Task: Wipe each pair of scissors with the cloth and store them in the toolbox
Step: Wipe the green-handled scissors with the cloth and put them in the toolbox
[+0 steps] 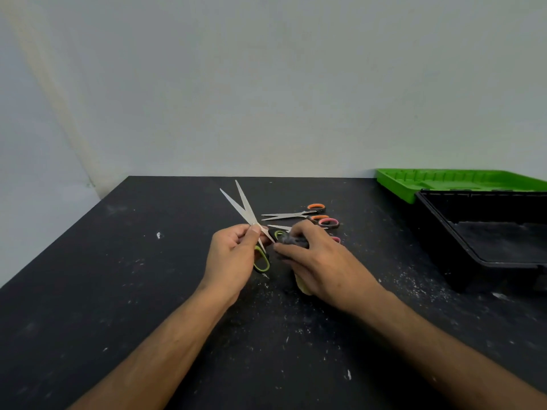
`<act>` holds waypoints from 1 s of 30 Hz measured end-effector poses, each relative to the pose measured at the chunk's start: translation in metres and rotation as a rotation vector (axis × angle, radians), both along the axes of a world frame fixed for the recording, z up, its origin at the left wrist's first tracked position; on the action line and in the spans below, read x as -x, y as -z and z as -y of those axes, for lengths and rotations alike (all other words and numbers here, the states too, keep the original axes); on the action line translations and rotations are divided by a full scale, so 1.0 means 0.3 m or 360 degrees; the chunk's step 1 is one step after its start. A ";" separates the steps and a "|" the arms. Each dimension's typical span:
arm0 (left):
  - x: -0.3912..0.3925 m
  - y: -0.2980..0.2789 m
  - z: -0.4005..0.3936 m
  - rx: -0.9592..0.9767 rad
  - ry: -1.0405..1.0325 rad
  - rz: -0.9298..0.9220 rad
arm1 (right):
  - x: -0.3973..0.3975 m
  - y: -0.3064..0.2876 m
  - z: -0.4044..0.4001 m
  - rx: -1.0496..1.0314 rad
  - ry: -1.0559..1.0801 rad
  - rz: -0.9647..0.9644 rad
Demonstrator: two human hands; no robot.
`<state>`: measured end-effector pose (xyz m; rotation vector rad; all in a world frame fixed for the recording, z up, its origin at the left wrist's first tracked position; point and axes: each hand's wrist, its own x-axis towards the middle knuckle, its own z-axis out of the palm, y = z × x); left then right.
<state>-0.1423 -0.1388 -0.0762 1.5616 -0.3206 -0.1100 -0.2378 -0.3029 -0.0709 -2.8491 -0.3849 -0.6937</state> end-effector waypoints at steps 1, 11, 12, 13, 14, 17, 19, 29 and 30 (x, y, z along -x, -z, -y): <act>-0.002 -0.001 0.001 -0.0007 -0.0012 -0.0003 | 0.012 0.005 0.014 0.0004 0.0001 -0.0048; -0.023 -0.026 -0.042 -0.0149 -0.0001 0.0168 | 0.020 -0.066 0.001 -0.0356 0.0235 -0.0564; -0.025 -0.036 -0.049 -0.0142 -0.0001 0.0172 | 0.016 -0.082 -0.007 -0.0417 0.0318 -0.0579; -0.026 -0.048 -0.054 -0.0146 0.0005 0.0179 | 0.007 -0.094 -0.011 -0.0500 0.0415 -0.0528; -0.024 -0.059 -0.058 -0.0159 0.0018 0.0196 | -0.002 -0.107 -0.016 -0.0584 0.0487 -0.0414; -0.001 -0.084 -0.053 -0.0134 0.0098 0.0232 | -0.038 -0.134 -0.064 -0.0898 0.0436 -0.0228; 0.021 -0.098 -0.037 -0.0072 0.0134 0.0192 | -0.058 -0.134 -0.110 -0.1047 0.0356 -0.0273; 0.099 -0.157 0.098 0.0373 0.0112 -0.0124 | -0.041 -0.144 -0.105 -0.1653 0.0281 -0.0050; 0.111 -0.165 0.123 0.0391 0.0128 -0.0130 | -0.032 -0.151 -0.088 -0.1699 0.0302 -0.0018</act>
